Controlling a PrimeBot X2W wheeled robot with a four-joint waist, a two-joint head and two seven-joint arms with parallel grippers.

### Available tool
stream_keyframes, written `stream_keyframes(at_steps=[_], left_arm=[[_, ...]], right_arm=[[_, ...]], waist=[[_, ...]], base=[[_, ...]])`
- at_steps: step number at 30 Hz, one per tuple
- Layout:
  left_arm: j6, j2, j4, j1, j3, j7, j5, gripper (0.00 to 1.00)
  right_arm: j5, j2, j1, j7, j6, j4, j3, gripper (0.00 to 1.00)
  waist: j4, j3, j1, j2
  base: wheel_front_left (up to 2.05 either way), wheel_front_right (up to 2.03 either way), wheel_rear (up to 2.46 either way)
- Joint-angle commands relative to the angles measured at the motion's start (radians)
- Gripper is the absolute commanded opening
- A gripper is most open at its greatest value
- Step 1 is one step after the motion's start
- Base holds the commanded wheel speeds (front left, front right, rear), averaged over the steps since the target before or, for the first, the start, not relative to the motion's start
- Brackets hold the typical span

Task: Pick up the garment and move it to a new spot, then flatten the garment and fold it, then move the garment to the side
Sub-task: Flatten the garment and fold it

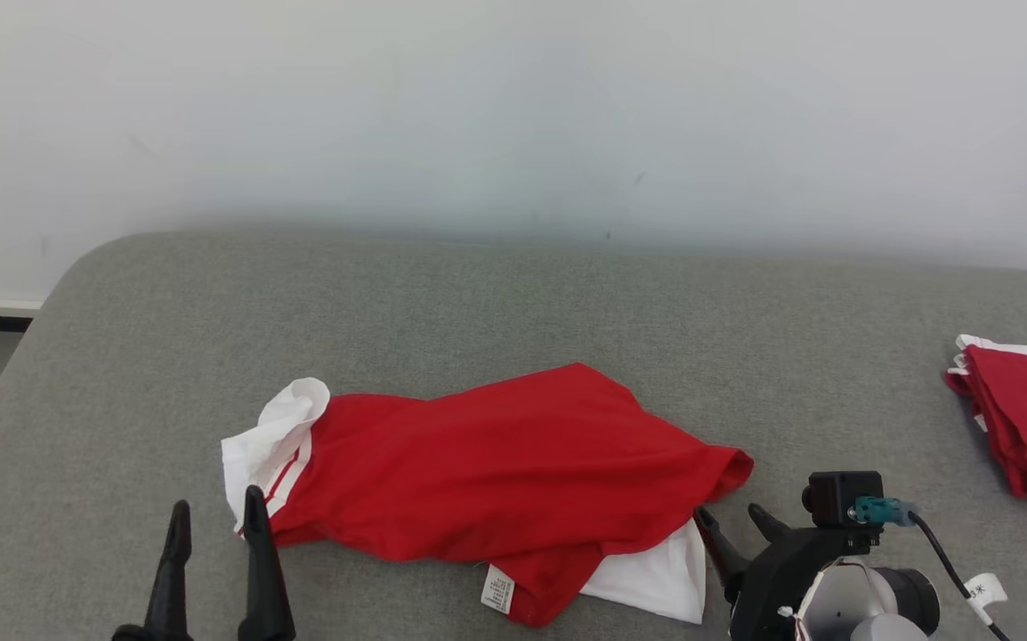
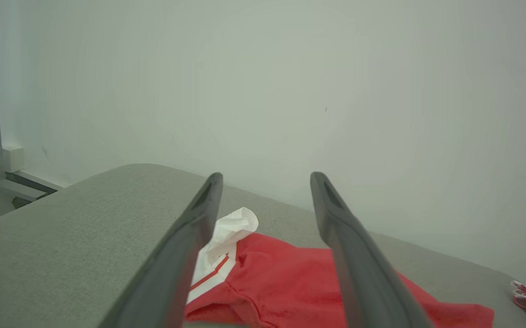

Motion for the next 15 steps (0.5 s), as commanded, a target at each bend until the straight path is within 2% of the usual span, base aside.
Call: stream_keyframes(at_steps=[1,13,14,15], left_arm=[[0.004,0.0,-0.007,0.013,-0.011,-0.002,0.006,1.0],[0.003,0.0,-0.004,0.036,-0.059,-0.002,0.013,1.0],[0.0,0.0,0.001,0.032,-0.062,-0.002,0.01,1.0],[-0.001,0.0,0.002,0.03,-0.064,-0.002,0.008,1.0]], right_arm=[[0.012,0.001,-0.012,0.004,-0.002,0.015,0.0,1.0],[0.081,0.0,-0.151,-0.041,-0.002,0.209,0.013,1.0],[0.077,0.001,-0.175,-0.046,-0.002,0.241,0.009,0.8],[0.068,0.001,-0.188,-0.048,-0.002,0.255,0.002,0.44]], waist=[[0.026,0.01,0.0,0.0],[0.08,0.027,0.0,0.0],[0.088,0.031,0.0,0.0],[0.093,0.035,0.0,0.0]], base=[[0.0,0.0,0.0],[0.0,0.0,0.0],[0.0,0.0,0.0],[0.0,0.0,0.0]])
